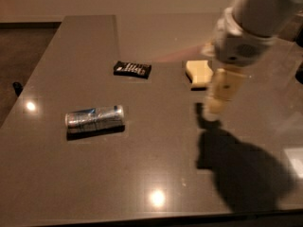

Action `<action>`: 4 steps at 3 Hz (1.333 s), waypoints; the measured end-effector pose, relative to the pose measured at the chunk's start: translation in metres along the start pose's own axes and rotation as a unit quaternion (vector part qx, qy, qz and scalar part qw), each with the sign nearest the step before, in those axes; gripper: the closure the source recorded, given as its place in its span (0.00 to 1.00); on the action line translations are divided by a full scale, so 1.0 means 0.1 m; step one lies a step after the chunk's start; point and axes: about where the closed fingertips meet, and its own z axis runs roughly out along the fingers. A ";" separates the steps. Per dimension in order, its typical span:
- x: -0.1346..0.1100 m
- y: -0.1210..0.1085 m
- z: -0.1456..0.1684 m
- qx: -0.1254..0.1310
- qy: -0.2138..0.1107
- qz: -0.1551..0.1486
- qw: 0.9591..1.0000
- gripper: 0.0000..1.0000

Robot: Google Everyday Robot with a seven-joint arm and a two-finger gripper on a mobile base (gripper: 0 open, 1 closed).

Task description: Pick redbull can

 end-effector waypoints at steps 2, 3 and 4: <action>-0.86 -0.05 0.59 -0.044 -0.008 -0.042 0.998 0.00; -1.37 0.08 1.03 -0.075 0.003 -0.068 0.995 0.00; -1.61 0.18 1.25 -0.092 0.006 -0.083 0.992 0.00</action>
Offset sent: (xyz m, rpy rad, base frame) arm 0.0420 0.1614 -0.0720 -0.0206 0.1394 0.1449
